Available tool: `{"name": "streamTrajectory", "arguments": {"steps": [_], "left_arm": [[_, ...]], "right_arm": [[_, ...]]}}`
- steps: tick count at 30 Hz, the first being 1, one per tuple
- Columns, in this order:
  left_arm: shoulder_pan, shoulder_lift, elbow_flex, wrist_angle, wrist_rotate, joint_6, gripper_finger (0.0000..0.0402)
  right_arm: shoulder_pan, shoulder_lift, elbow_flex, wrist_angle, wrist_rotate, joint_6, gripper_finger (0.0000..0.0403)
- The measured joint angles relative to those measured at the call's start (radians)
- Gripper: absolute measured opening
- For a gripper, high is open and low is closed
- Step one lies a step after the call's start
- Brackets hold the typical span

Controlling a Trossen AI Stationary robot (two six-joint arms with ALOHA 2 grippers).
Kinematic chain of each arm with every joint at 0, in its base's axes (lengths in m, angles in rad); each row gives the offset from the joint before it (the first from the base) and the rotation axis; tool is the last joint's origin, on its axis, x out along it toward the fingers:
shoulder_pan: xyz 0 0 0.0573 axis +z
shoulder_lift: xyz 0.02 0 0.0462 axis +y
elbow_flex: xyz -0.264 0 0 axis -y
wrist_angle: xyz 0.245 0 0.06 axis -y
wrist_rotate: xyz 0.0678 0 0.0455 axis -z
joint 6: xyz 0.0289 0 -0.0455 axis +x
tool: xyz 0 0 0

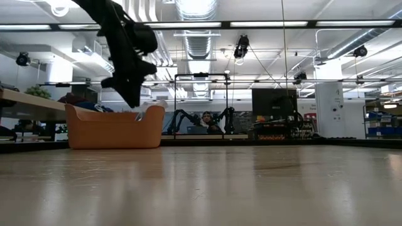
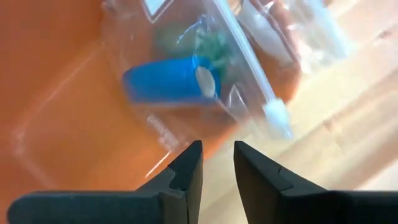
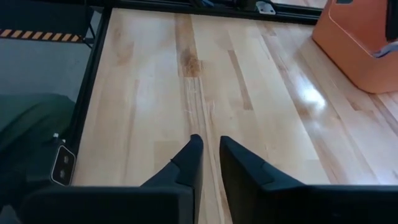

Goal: Roll bandage
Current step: Return to Home Position

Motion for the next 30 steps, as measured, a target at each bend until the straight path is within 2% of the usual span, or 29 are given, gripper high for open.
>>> {"name": "streamTrajectory", "arguments": {"steps": [3, 7, 14, 17, 25, 28, 30], "left_arm": [[-0.016, -0.044, 0.048, -0.085, 0.0, -0.001, 0.0078], [-0.07, -0.145, 0.066, -0.08, 0.0, -0.014, 0.0078], [-0.218, -0.359, -0.016, 0.111, -0.002, -0.042, 0.0078], [-0.267, -0.432, -0.05, 0.145, -0.003, -0.043, 0.0082], [-0.29, -0.539, -0.092, 0.197, -0.007, -0.043, 0.0098], [-0.293, -0.564, -0.148, 0.292, -0.006, -0.059, 0.0104], [-0.307, -0.587, -0.214, 0.421, 0.025, -0.026, 0.0109]], "right_arm": [[0.0, 0.0, 0.0, -0.001, 0.0, -0.023, 0.0038], [0.0, 0.0, 0.019, 0.009, 0.0, -0.087, 0.0036], [0.0, 0.0, 0.065, 0.009, 0.008, -0.133, 0.0036], [0.0, 0.0, 0.079, 0.008, 0.008, -0.199, 0.0033], [0.0, -0.004, 0.125, 0.007, 0.008, -0.506, 0.0044], [0.0, -0.008, 0.134, 0.001, 0.008, -0.587, 0.005], [0.0, -0.016, 0.135, -0.016, 0.007, -0.607, 0.0054]]}}
